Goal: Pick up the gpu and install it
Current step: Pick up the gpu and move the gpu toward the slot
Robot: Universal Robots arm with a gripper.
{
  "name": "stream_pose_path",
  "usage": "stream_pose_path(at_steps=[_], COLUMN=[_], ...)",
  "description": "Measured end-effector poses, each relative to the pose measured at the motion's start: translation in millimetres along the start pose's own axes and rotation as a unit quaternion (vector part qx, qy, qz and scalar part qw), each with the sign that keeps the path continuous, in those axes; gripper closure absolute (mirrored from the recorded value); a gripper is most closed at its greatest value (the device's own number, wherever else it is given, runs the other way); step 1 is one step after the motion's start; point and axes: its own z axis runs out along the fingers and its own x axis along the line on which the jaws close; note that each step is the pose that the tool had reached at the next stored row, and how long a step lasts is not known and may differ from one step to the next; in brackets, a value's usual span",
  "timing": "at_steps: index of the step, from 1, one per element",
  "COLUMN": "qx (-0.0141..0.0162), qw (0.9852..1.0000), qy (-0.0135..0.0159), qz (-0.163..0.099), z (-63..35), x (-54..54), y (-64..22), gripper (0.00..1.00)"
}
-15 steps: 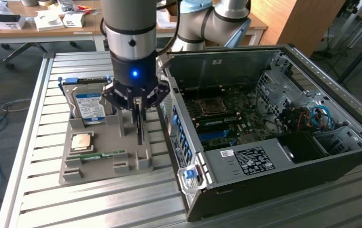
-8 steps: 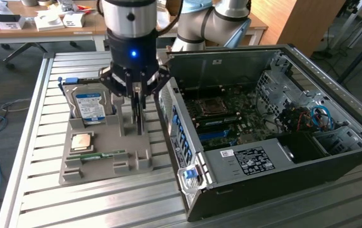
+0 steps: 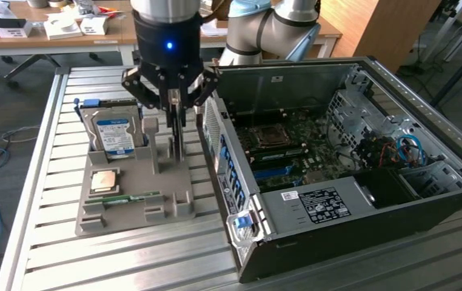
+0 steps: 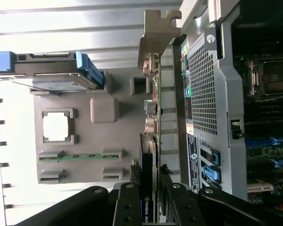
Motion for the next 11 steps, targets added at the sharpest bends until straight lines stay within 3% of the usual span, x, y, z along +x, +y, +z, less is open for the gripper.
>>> stream_pose_path(at_steps=[11], qx=[0.0000], qw=[1.0000], qy=[0.0000], qz=[0.000], z=[-32.0], x=[-0.7], y=[1.5], gripper=[0.73])
